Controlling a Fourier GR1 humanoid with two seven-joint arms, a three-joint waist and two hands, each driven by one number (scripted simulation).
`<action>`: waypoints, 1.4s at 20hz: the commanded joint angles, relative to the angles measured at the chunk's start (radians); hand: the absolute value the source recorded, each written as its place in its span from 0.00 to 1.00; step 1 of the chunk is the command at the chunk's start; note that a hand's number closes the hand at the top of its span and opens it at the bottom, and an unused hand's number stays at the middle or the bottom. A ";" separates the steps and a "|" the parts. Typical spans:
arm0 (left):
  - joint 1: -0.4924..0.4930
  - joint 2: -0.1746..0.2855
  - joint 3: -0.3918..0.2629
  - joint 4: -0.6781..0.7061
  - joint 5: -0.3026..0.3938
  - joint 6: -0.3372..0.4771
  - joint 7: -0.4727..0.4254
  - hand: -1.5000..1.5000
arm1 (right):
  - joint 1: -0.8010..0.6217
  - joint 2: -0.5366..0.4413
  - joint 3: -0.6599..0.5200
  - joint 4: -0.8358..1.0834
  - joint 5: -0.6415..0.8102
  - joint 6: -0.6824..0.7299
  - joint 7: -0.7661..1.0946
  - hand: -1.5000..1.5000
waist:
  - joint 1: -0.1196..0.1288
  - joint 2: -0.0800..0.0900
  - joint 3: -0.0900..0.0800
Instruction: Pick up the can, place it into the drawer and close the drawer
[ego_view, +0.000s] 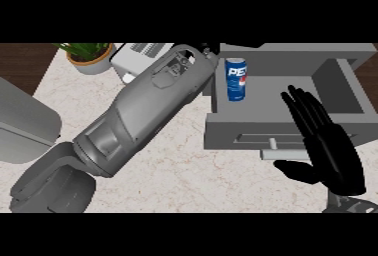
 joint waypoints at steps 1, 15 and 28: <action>0.045 0.040 -0.021 -0.084 -0.042 0.016 0.051 0.00 | -0.076 0.038 -0.016 0.170 0.058 -0.098 -0.015 0.00 | 0.021 -0.006 0.000; 0.186 0.296 -0.035 -0.406 -0.098 -0.036 0.244 0.00 | -0.301 0.091 -0.108 0.681 0.156 -0.351 -0.073 0.00 | 0.055 -0.005 0.000; 0.317 0.386 -0.024 -0.574 -0.122 -0.060 0.288 0.00 | -0.577 0.103 -0.230 1.091 0.229 -0.619 -0.091 0.00 | 0.073 0.014 0.002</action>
